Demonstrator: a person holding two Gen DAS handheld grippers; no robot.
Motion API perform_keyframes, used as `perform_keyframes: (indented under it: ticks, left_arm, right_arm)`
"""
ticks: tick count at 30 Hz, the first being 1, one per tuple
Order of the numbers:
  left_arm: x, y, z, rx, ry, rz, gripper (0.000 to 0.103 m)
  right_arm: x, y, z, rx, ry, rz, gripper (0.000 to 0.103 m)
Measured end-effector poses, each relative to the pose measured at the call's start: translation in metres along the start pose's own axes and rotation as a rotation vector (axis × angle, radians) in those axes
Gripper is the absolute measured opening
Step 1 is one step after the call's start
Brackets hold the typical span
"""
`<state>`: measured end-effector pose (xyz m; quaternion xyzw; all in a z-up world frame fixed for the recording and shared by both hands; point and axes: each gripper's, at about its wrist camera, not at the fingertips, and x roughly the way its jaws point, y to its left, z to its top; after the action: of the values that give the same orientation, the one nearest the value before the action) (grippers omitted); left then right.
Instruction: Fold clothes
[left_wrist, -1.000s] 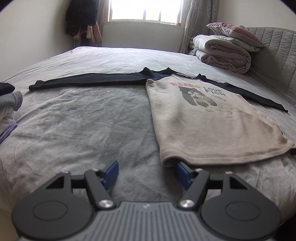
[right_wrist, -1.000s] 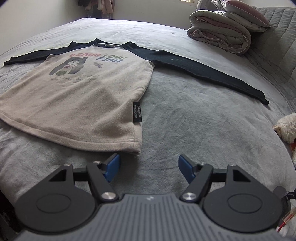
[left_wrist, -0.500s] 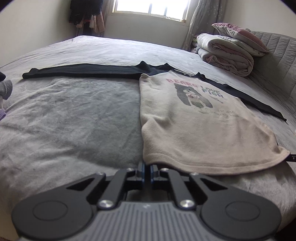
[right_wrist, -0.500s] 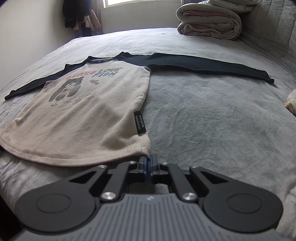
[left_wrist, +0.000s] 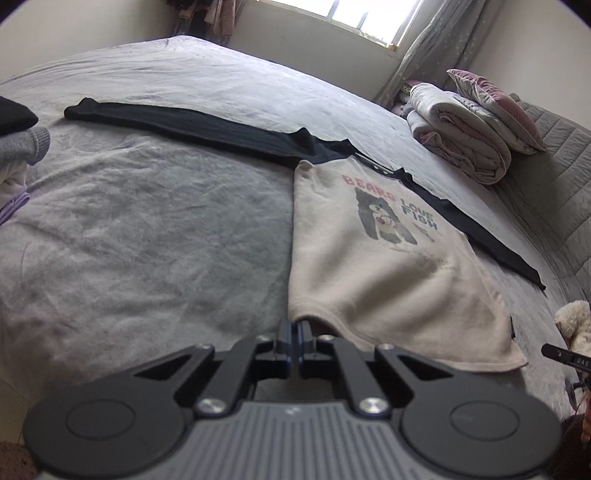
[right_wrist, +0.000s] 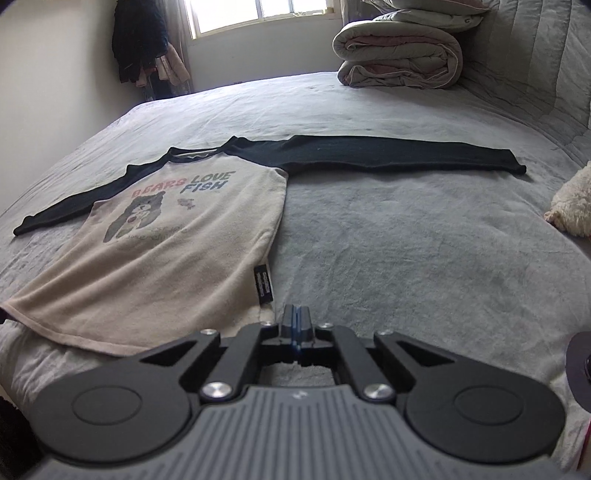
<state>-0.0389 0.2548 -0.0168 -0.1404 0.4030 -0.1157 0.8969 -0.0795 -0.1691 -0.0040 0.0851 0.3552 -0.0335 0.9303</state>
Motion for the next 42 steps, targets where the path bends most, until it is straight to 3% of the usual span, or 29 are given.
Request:
perform_keyframes:
  ticks: [3, 7, 12, 14, 15, 21, 28, 34, 42]
  left_arm:
    - [0.008, 0.003, -0.004, -0.040, 0.015, -0.021, 0.003]
    - [0.010, 0.008, -0.002, -0.070, -0.011, -0.034, 0.003]
    - [0.011, 0.016, -0.004, -0.074, -0.047, -0.052, 0.004]
    - [0.012, 0.020, -0.006, -0.074, -0.056, -0.058, 0.004]
    - [0.013, 0.021, -0.007, -0.079, -0.054, -0.060, 0.004]
    - [0.015, 0.026, -0.009, -0.096, -0.056, -0.075, 0.004]
    - [0.016, 0.025, -0.008, -0.086, -0.058, -0.078, 0.004]
    - [0.017, 0.023, -0.004, -0.091, -0.077, -0.088, 0.004]
    - [0.018, 0.018, 0.005, -0.100, -0.111, -0.112, 0.004]
  right_arm:
    - [-0.004, 0.015, -0.010, -0.065, 0.013, 0.088, 0.013]
    - [-0.010, 0.048, -0.014, -0.188, 0.018, 0.195, 0.014]
    - [-0.004, 0.080, -0.021, -0.225, 0.080, 0.370, 0.017]
    - [0.001, 0.092, -0.025, -0.243, 0.098, 0.397, 0.033]
    - [0.003, 0.097, -0.027, -0.252, 0.107, 0.410, 0.036]
    - [0.032, 0.118, -0.029, -0.273, 0.159, 0.438, 0.037]
    - [0.031, 0.123, -0.018, -0.326, 0.066, 0.409, 0.037]
    - [0.039, 0.128, -0.021, -0.419, 0.076, 0.363, 0.037]
    - [0.044, 0.139, -0.018, -0.473, 0.066, 0.372, 0.037]
